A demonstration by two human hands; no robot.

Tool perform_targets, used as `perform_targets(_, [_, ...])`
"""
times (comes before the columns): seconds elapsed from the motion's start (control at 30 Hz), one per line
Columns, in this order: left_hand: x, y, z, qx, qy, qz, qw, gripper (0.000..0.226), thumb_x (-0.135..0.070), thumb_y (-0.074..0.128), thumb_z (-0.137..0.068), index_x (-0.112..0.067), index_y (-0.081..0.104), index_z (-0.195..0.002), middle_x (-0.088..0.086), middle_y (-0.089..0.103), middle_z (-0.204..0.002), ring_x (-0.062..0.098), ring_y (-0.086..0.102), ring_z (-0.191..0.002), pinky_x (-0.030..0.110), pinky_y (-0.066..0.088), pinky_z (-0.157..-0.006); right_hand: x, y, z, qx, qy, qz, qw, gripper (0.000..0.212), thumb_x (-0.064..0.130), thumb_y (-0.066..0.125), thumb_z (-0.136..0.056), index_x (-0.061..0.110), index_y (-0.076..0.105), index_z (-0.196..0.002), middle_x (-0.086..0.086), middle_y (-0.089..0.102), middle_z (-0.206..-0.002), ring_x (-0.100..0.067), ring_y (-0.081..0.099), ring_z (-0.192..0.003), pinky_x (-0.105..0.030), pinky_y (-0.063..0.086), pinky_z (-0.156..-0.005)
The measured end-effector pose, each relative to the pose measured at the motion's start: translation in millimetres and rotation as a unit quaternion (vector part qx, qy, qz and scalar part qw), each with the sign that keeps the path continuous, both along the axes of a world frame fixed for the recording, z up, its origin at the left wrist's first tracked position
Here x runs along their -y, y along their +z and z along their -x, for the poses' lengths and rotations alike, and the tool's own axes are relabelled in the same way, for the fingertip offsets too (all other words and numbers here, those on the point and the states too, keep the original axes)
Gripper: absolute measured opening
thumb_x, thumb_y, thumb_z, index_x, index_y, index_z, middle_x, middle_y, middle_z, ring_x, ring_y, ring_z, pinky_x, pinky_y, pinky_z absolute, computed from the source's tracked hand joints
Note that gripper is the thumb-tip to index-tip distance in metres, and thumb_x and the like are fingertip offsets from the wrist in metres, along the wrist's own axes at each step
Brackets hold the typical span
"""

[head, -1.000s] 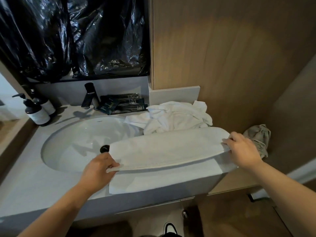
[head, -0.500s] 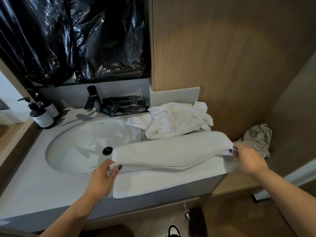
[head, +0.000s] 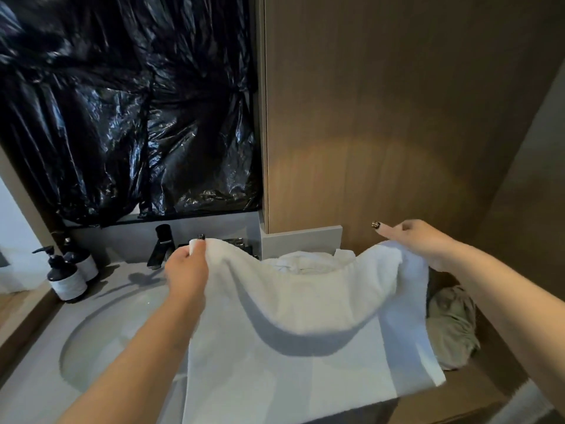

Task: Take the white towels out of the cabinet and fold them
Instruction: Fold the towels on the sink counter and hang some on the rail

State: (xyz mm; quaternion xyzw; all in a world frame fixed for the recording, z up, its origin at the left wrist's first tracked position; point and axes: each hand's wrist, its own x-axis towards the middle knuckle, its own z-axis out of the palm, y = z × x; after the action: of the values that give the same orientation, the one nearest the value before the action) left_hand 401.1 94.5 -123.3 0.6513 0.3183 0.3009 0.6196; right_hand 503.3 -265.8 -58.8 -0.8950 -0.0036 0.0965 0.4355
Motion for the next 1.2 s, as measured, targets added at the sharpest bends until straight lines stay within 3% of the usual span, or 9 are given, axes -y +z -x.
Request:
perform_targets(0.1, [-2,25,-8,0.034,-0.008,0.043,0.998,0.027,-0.034,0.053,-0.097,-0.016,0.047,-0.078,0.007,0.038,-0.073,0.021,0.032,-0.066,0.033,0.026,-0.06,5,32,4,-0.034,0.131,0.041,0.99,0.029,0.039,0.082,-0.076,0.014,0.075,-0.089,-0.005,0.071,-0.099,-0.023,0.064,-0.101,-0.035,0.055,-0.087])
perform_targets(0.2, [-15,44,-9,0.081,0.004,0.036,0.996,0.042,-0.032,0.054,-0.096,-0.02,0.03,-0.064,0.001,0.027,-0.062,0.016,0.023,-0.058,0.033,0.019,-0.057,14,50,5,0.044,0.161,0.203,0.965,0.019,0.037,0.088,-0.069,0.024,0.075,-0.075,0.005,0.07,-0.09,-0.015,0.063,-0.092,-0.026,0.054,-0.077])
perform_targets(0.3, [-32,54,-6,0.078,0.036,0.044,0.995,0.043,-0.032,0.053,-0.095,-0.021,0.027,-0.063,0.0,0.025,-0.063,0.017,0.021,-0.058,0.034,0.018,-0.057,27,53,0,0.16,0.087,0.287,0.94,0.024,0.045,0.08,-0.076,0.028,0.063,-0.072,0.011,0.061,-0.079,-0.012,0.059,-0.074,-0.021,0.041,-0.055])
perform_targets(0.47, [-25,61,3,0.091,0.008,-0.028,0.995,0.046,-0.031,0.051,-0.097,-0.019,0.024,-0.061,0.003,0.026,-0.062,0.021,0.023,-0.059,0.033,0.02,-0.056,25,42,1,0.273,-0.087,0.348,0.892,0.029,0.047,0.058,-0.093,0.018,0.059,-0.097,0.004,0.057,-0.075,-0.014,0.059,-0.063,-0.023,0.045,-0.048])
perform_targets(0.63, [-7,73,14,0.111,0.014,-0.001,0.994,0.051,-0.032,0.056,-0.097,-0.019,0.025,-0.059,-0.001,0.026,-0.057,0.016,0.021,-0.052,0.029,0.021,-0.05,6,52,23,0.16,-0.095,0.104,0.977,0.016,0.02,0.06,-0.094,0.015,0.054,-0.108,-0.008,0.061,-0.089,-0.024,0.061,-0.069,-0.025,0.049,-0.047])
perform_targets(0.77, [23,91,24,0.133,-0.031,-0.009,0.991,0.054,-0.033,0.059,-0.096,-0.021,0.023,-0.057,-0.003,0.021,-0.053,0.014,0.018,-0.05,0.027,0.017,-0.05,-31,84,74,0.109,0.008,-0.088,0.99,0.035,0.009,0.057,-0.089,0.031,0.061,-0.116,-0.009,0.065,-0.097,-0.024,0.062,-0.07,-0.035,0.054,-0.055])
perform_targets(0.93, [66,104,45,0.15,-0.114,-0.072,0.979,0.045,-0.034,0.061,-0.091,-0.006,0.038,-0.065,0.004,0.03,-0.065,0.019,0.026,-0.064,0.035,0.023,-0.061,-80,105,137,0.056,0.144,-0.179,0.972,0.032,0.002,0.049,-0.093,0.015,0.078,-0.087,-0.02,0.071,-0.091,-0.028,0.068,-0.069,-0.029,0.053,-0.05])
perform_targets(1.1, [80,95,71,0.14,-0.189,-0.033,0.971,0.046,-0.036,0.066,-0.09,0.007,0.053,-0.076,0.005,0.043,-0.066,0.017,0.035,-0.063,0.034,0.032,-0.061,-88,94,162,-0.048,0.228,-0.289,0.929,0.02,-0.002,0.048,-0.096,-0.005,0.065,-0.105,-0.028,0.069,-0.1,-0.035,0.072,-0.086,-0.03,0.061,-0.063])
perform_targets(1.2, [81,84,85,0.121,-0.227,0.005,0.966,0.046,-0.036,0.068,-0.09,0.009,0.061,-0.088,0.01,0.053,-0.071,0.019,0.044,-0.067,0.035,0.039,-0.066,-90,81,173,0.031,0.242,-0.165,0.956,0.015,0.006,0.068,-0.089,0.006,0.069,-0.103,-0.008,0.075,-0.094,-0.019,0.074,-0.09,-0.027,0.06,-0.071])
